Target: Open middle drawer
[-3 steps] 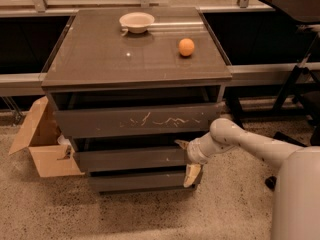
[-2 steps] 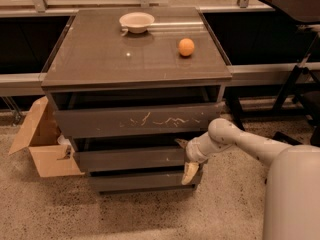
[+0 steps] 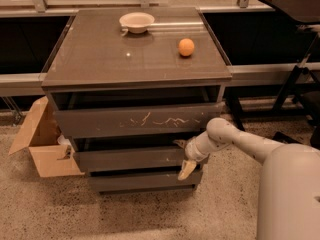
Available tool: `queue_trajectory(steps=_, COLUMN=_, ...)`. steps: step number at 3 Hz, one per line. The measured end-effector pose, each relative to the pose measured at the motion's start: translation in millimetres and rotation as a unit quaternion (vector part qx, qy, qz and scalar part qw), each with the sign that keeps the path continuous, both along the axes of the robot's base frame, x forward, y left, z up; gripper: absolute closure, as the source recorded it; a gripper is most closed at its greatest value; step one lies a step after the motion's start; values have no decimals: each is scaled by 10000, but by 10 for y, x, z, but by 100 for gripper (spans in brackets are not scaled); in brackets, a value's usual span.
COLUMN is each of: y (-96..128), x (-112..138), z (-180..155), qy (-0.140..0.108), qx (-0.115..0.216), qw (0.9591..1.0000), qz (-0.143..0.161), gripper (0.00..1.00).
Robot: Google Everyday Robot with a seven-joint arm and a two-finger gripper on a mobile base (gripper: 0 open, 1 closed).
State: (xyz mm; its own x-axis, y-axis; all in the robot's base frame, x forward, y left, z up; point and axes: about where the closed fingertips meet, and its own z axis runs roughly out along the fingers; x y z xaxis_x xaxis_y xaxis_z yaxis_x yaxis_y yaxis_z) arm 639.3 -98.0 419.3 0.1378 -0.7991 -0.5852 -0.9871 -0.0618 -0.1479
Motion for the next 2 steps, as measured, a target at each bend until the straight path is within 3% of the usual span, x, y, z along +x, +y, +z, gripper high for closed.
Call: queue_trajectory(steps=2, y=71, x=-408, z=121, qy=26, qx=124, qw=9999, qz=96, gripper=63)
